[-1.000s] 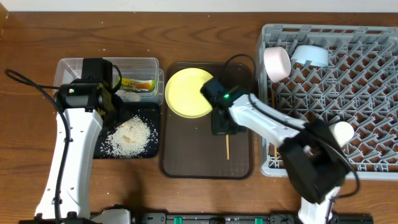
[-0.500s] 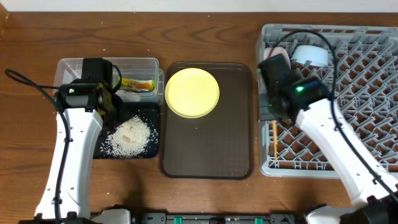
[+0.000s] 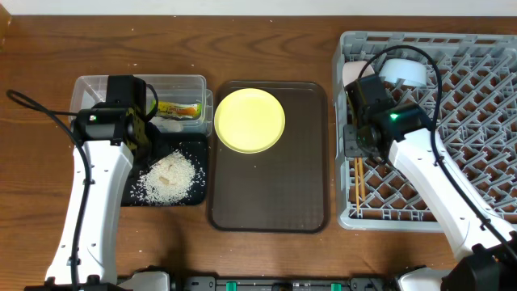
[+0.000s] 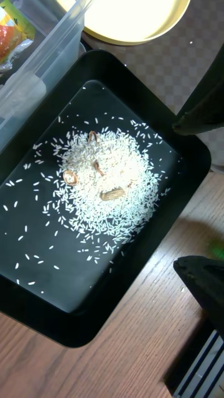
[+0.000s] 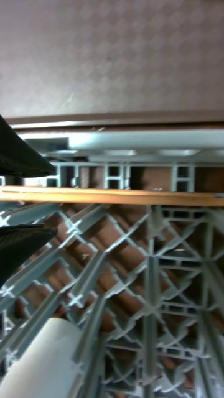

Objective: Sort waste into correct bins and load items into the dishwasher rack
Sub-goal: 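Place the second chopstick into the rack beside the first, then reach the right gripper to the yellow plate and grasp its edge, then lift the yellow plate and carry it over the rack, then tilt the yellow plate upright and lower it into the rack slots, then release the plate and withdraw the right gripper toward the front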

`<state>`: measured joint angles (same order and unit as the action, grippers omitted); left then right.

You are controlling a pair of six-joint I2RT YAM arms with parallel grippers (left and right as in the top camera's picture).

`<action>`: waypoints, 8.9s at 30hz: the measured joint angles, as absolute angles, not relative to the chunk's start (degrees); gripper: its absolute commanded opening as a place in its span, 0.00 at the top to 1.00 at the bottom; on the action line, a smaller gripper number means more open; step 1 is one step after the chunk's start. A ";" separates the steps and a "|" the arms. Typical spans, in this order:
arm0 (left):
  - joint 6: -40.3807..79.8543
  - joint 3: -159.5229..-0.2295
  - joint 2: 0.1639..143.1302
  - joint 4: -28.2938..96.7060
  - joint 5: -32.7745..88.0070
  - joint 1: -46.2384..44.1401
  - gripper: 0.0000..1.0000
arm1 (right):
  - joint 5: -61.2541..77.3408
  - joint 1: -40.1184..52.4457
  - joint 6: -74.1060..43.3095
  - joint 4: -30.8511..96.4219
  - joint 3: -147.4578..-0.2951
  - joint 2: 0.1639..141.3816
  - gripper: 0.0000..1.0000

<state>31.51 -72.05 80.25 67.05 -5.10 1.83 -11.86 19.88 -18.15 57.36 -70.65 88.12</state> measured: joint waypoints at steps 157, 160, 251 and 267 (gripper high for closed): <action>31.51 -72.05 80.25 66.63 -4.86 1.83 0.34 | -1.48 -21.43 -3.31 38.26 -71.46 81.76 0.99; 31.53 -72.05 80.25 66.63 -4.86 1.83 0.34 | -1.45 -21.41 0.47 37.10 -71.46 77.69 0.99; 15.22 -47.68 34.33 50.09 2.92 -6.48 0.07 | 4.14 -5.02 -7.42 45.41 -41.65 39.13 0.01; 15.22 -47.57 34.39 50.09 2.92 -6.48 0.06 | 4.01 -5.02 -7.46 50.76 -41.50 39.16 0.01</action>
<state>15.22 -47.57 34.39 50.09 2.92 -6.48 4.01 -5.02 -7.46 50.76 -41.50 39.16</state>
